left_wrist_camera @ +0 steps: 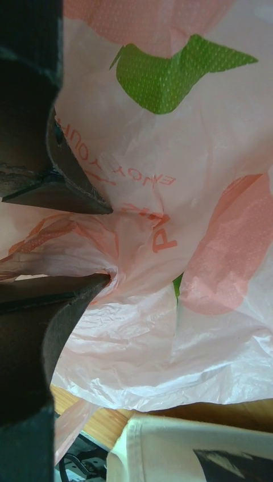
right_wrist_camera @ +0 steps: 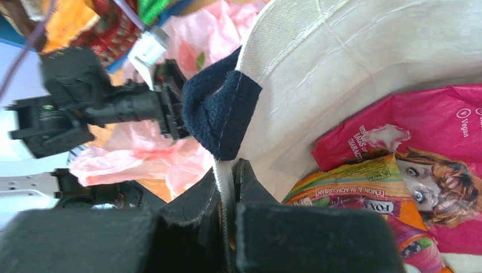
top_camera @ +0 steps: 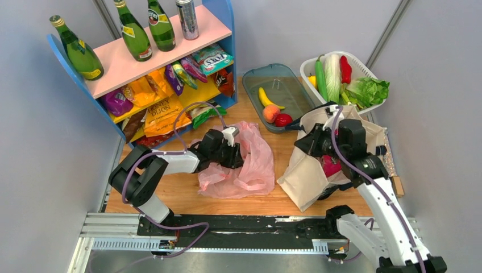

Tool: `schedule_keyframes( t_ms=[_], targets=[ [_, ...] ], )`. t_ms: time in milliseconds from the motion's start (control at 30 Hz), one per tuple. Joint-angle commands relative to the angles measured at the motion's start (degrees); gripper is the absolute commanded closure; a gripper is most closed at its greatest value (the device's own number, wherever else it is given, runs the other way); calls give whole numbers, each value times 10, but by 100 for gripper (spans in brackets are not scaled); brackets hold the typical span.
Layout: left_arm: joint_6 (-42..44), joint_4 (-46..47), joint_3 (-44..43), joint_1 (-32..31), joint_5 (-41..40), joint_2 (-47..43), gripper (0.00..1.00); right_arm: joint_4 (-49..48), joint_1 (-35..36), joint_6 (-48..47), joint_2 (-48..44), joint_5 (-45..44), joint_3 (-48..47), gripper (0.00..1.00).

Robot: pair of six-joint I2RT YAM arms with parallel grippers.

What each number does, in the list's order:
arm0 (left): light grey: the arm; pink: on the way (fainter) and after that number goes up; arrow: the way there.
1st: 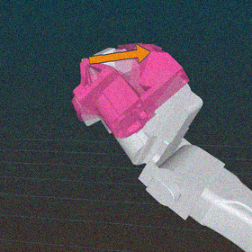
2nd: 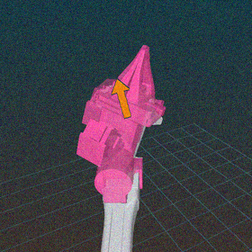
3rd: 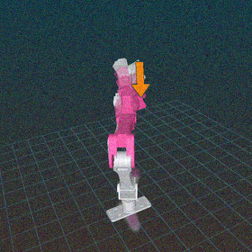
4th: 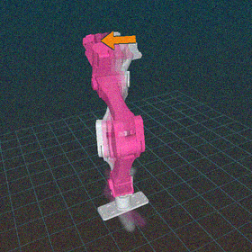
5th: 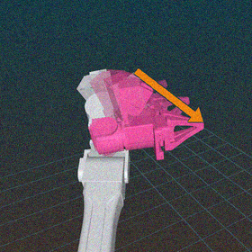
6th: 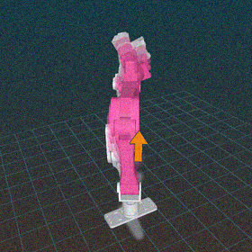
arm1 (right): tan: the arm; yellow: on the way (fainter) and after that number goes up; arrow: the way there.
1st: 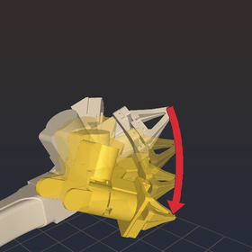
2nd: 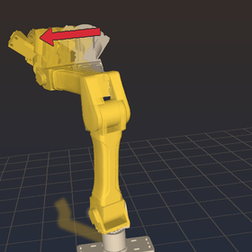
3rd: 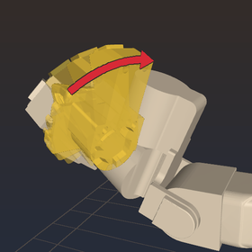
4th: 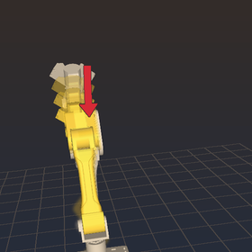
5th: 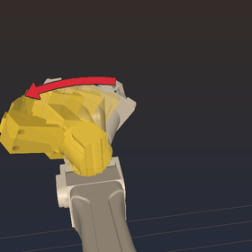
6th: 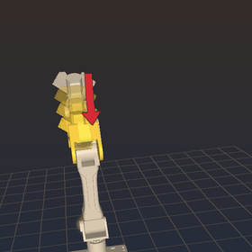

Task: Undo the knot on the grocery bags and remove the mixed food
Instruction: Move the takeout bag to the center of the board.

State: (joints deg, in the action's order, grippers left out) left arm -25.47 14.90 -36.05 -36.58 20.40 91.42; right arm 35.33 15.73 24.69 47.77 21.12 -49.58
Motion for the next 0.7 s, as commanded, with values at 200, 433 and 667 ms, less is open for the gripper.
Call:
schedule_keyframes(
  t_ms=[200,433,667],
  targets=[
    [8,34,4,-14,-32,24,49,-164,6,192,-130,25,-25,100],
    [15,27,-11,-25,-72,34,49,-270,33,280,-144,2,16,100],
    [16,-1,-31,-38,-82,16,43,-316,139,271,-96,-115,39,100]
  ],
)
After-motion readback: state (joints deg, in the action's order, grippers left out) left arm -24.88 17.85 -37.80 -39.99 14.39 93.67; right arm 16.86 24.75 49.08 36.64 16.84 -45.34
